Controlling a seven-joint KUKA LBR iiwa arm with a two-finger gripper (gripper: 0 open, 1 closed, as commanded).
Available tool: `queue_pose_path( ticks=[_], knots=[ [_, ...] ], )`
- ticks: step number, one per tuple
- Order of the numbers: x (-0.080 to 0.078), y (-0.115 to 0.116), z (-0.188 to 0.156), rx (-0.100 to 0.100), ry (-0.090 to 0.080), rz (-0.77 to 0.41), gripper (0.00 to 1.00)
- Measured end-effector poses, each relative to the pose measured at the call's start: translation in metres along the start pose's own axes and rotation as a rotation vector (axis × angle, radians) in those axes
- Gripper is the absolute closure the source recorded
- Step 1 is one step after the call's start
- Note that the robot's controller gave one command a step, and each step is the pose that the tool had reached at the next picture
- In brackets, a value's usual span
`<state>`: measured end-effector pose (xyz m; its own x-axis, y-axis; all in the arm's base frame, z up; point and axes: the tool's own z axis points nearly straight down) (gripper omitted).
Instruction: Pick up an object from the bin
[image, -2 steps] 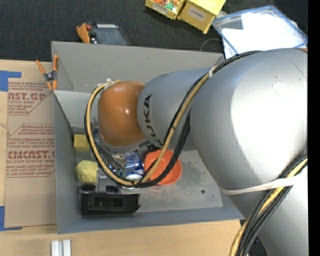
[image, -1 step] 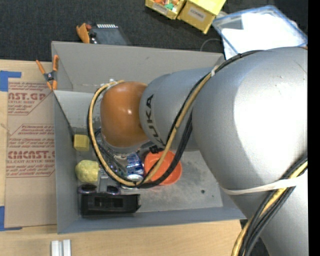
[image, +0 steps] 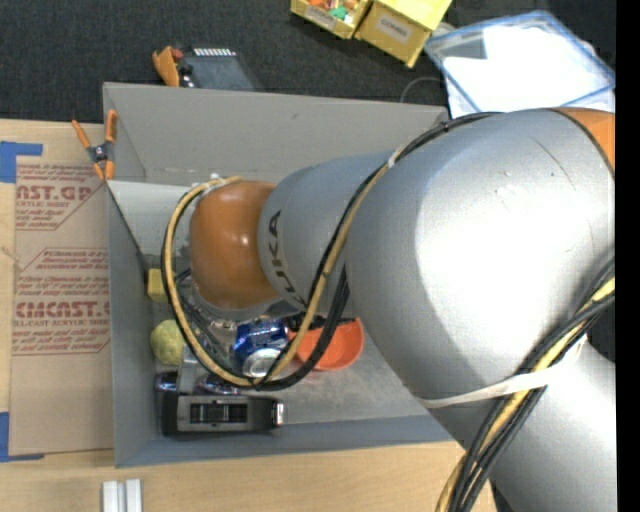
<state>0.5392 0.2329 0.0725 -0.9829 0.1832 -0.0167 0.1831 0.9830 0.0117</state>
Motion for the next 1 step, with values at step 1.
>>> queue_pose_path(
  ticks=[1],
  knots=[
    [-0.0005,0.0010,-0.0016,-0.003,-0.005,0.051,1.00]
  ],
)
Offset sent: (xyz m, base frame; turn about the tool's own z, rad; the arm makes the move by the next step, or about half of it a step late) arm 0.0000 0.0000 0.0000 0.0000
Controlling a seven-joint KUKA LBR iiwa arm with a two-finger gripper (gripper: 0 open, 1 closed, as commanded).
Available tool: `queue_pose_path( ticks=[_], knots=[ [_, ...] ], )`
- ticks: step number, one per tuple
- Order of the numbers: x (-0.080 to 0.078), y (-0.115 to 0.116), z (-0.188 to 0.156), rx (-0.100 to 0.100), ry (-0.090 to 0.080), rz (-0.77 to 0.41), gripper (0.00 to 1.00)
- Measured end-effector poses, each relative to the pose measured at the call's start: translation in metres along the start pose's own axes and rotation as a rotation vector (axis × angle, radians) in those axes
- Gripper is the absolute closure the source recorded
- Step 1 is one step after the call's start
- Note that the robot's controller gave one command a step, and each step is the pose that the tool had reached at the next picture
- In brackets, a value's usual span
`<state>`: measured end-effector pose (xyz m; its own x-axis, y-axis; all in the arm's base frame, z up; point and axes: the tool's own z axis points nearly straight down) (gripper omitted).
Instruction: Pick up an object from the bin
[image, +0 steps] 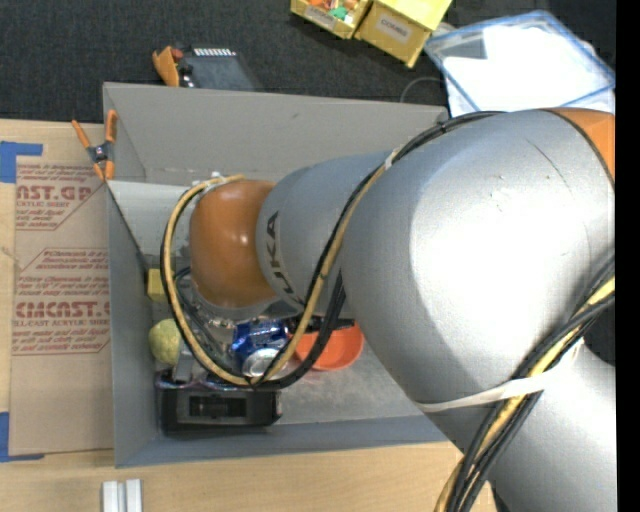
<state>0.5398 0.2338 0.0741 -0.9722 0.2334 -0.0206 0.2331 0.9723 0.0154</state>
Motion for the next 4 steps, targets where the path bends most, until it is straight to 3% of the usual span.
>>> queue_pose_path(
  ticks=[1,4],
  knots=[
    [0.000,0.000,0.000,0.000,-0.001,0.013,1.00],
    [0.001,0.001,-0.052,0.001,0.003,0.010,1.00]
  ],
)
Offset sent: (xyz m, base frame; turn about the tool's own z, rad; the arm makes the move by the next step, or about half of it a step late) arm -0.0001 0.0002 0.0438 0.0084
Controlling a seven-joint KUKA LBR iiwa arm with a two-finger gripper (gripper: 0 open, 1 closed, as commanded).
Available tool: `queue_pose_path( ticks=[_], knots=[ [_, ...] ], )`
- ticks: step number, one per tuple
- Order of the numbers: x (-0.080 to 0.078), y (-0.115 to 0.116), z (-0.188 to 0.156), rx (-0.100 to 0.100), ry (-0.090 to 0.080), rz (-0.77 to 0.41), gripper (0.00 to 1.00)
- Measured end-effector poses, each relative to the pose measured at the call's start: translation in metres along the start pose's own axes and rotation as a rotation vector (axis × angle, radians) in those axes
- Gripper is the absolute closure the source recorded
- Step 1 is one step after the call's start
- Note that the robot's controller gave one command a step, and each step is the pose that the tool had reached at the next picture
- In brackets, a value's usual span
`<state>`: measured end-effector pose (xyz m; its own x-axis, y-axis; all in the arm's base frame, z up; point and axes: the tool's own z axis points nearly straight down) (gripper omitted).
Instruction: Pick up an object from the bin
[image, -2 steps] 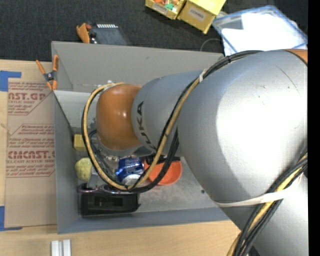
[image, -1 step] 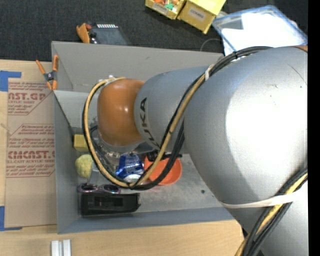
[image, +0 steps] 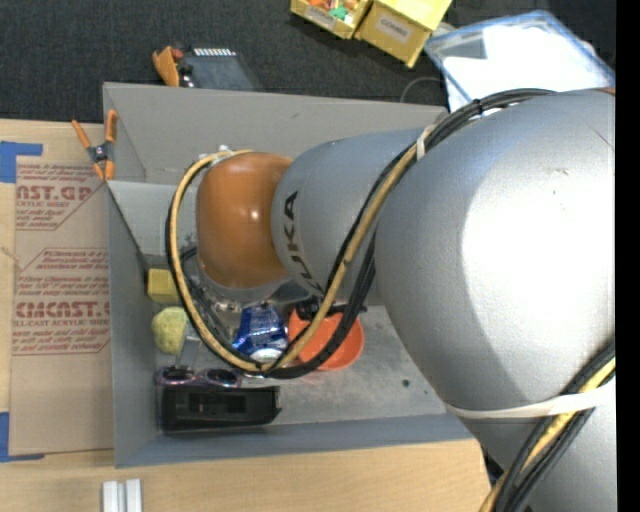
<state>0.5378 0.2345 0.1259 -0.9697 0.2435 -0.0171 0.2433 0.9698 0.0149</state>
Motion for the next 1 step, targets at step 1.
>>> queue_pose_path(
  ticks=[1],
  knots=[
    [-0.0001,0.0001,-0.0078,0.000,0.000,0.000,1.00]
  ],
)
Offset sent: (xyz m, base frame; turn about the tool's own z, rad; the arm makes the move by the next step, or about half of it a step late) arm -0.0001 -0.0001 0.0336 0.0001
